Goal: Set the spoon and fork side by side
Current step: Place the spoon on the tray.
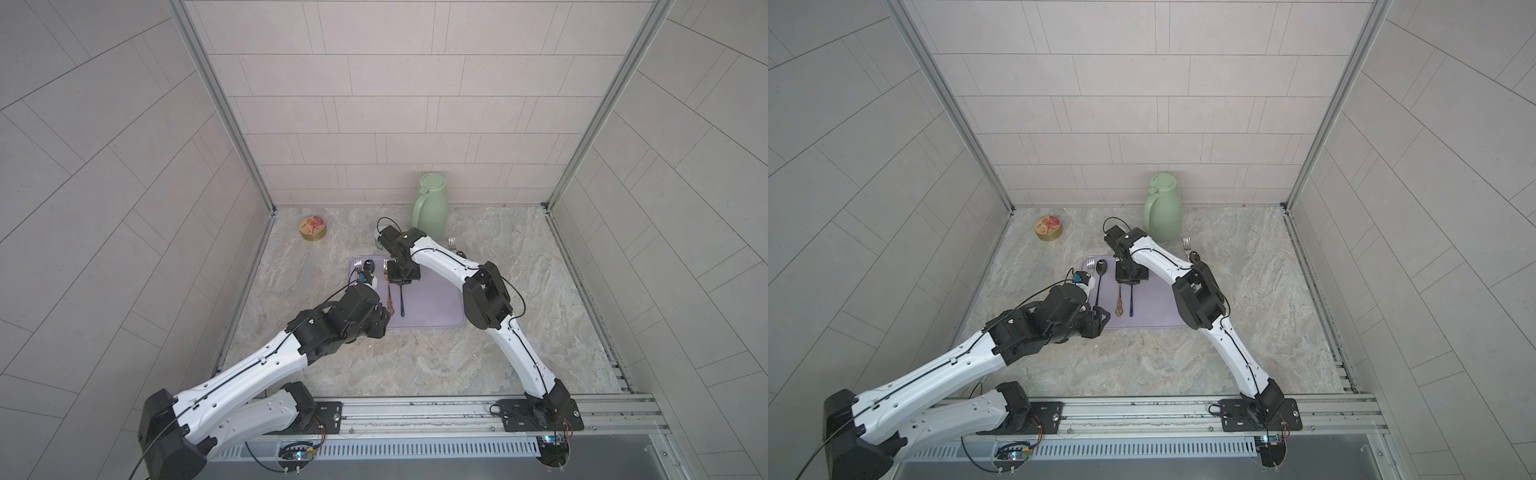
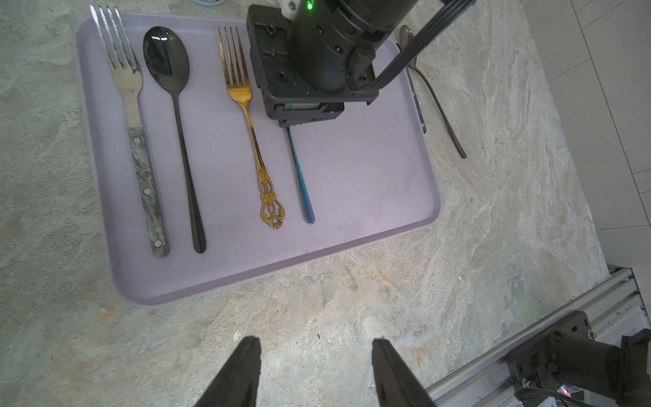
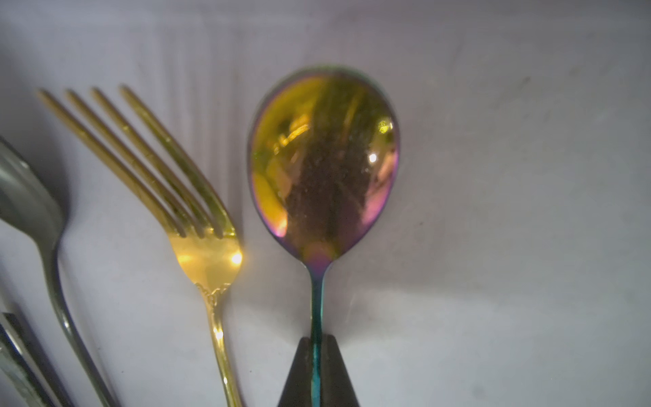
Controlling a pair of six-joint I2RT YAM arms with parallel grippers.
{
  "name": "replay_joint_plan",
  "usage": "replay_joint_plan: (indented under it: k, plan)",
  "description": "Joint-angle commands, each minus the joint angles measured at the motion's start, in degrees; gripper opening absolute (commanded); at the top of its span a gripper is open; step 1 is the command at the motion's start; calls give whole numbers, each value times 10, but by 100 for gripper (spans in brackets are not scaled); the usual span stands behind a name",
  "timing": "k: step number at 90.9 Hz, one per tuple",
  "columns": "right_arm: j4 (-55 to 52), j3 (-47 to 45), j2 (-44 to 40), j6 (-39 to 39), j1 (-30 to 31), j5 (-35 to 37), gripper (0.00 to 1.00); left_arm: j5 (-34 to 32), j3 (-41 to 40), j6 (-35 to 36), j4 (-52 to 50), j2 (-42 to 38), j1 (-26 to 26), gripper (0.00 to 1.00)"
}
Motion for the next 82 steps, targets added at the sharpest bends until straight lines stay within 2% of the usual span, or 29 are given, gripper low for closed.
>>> replay_joint_plan:
  k: [1,16,37,58,82]
  plan:
    - [-5,10,-1,12,5,-7,11,6,-8,0,0,-6,3,53]
    - [-14,11,-21,6,1,-5,29,6,-4,0,-3,-6,3,53]
    - [-20,-39,-118,-15,-10,18,33,7,7,7,-4,0,3,53]
    - [35,-198,-274,-35,-41,36,33,26,48,19,19,56,2,53]
    - [151,-438,-447,-69,-150,23,31,43,198,34,23,245,-37,50]
